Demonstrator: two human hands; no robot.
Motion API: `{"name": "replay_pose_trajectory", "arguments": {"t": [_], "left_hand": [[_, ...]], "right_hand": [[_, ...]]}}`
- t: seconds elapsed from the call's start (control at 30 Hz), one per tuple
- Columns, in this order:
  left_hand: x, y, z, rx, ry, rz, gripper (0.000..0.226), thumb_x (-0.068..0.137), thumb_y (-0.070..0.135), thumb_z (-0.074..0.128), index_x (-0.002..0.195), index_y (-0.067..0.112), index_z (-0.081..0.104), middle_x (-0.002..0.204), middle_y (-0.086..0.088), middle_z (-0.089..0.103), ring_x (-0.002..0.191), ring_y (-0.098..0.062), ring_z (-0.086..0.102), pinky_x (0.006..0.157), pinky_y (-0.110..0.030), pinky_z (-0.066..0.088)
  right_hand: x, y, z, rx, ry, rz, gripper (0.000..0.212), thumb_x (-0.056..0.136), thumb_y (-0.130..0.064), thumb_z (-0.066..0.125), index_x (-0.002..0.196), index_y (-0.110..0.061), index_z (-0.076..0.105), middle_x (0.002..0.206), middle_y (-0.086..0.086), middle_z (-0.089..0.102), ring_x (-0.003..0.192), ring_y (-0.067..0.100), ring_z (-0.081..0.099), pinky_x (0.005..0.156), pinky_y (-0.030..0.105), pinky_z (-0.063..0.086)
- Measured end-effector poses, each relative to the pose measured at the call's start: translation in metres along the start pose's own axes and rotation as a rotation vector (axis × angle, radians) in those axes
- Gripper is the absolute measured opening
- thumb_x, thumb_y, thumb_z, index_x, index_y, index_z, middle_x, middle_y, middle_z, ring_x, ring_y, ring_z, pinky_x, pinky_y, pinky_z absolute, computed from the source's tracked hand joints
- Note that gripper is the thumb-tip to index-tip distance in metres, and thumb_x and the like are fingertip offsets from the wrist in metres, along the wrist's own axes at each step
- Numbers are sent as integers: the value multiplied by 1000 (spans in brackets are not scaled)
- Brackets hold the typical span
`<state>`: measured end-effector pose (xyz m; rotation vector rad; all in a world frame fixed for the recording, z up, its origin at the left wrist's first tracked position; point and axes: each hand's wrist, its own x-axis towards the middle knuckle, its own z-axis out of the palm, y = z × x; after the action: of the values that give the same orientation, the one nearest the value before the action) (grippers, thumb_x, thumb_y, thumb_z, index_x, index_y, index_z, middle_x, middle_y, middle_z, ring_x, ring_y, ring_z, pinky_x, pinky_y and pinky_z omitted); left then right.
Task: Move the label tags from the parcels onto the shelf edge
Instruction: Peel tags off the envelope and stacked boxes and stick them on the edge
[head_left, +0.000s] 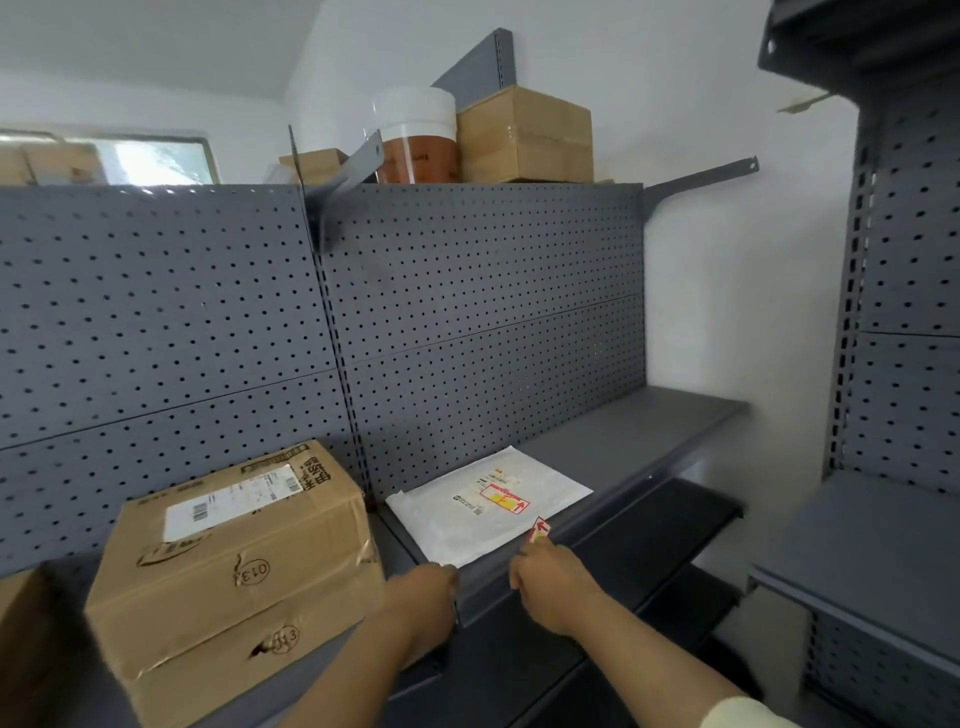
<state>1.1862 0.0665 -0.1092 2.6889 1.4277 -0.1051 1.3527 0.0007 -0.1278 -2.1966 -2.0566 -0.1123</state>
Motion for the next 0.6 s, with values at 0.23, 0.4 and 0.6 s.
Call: {"name": "replay_pose_trajectory", "arguments": {"t": [0.23,0.4,0.6], "left_hand": [[61,9,-8,-71,44,56,34,93,21,44,125,22,54,130,-3,55,116,-23,55,96,-33,44],[91,14,-7,-62,48,82,34,95,20,42,127,21,54,132,-3,54,118,-22,53,97,-32,43],[108,16,-6,-63,12,31,37,94,18,44,130,20,52,136,-3,52,123,-22,51,99,-31,41]], "right_hand": [[47,29,-6,-157,28,4,38,87,-12,62,124,-12,56,130,11,51,117,27,44,99,39,41],[74,47,-1,-270,14,-69,47,85,-14,67,130,-12,52,135,11,48,122,27,40,106,39,33],[90,60,12,-364,-59,-136,41,88,-18,65,127,-11,55,133,15,52,124,30,43,109,42,30]]}}
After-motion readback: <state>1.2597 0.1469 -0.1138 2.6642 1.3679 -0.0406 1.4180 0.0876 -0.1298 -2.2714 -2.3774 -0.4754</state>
